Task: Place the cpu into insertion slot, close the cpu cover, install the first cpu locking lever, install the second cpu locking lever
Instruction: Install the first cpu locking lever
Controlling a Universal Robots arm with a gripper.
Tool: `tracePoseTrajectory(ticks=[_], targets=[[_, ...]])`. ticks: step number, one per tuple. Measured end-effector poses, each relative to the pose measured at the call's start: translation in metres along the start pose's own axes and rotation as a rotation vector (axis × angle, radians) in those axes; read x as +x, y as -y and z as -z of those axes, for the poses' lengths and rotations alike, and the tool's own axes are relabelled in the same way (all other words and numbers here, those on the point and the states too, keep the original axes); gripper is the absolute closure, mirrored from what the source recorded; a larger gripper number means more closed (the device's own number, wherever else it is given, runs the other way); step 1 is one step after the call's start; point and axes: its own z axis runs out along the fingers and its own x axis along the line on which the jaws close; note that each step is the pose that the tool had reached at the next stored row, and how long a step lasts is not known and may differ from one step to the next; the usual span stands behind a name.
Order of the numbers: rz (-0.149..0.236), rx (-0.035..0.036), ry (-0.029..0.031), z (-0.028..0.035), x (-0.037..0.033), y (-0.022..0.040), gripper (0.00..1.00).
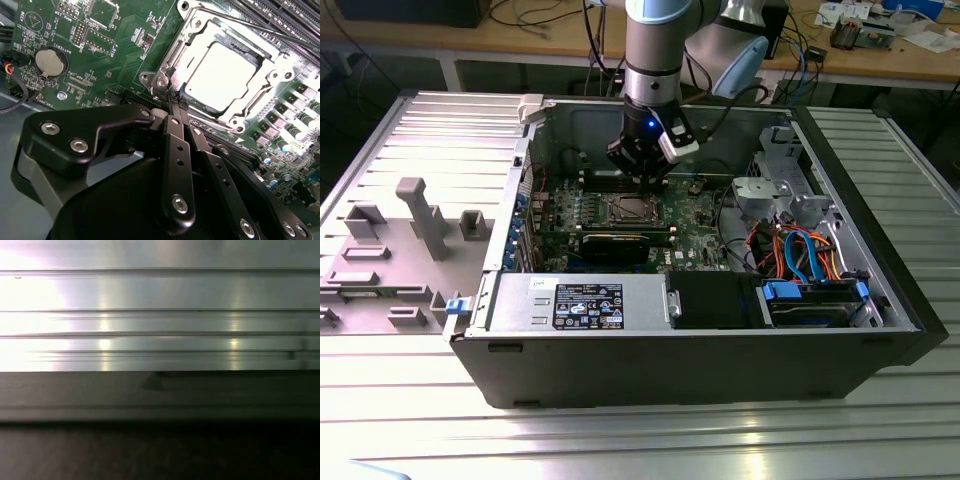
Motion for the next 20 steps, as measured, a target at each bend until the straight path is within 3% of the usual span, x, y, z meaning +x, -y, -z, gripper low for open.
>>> tracePoseTrajectory(ticks=[4, 9, 13, 16, 20], targets=[[0.000, 0.0059, -0.0001, -0.0010, -0.0002, 0.0000, 0.89], [0.000, 0.0058, -0.0002, -0.0022, -0.0006, 0.0000, 0.89], [0.000, -0.0097, 0.0001, -0.0031, -0.0007, -0.0001, 0.89], [0.000, -0.0174, -0.0001, -0.0033, -0.0006, -0.0001, 0.89], [0.000, -0.0186, -0.0001, -0.0033, -0.0006, -0.0001, 0.89]])
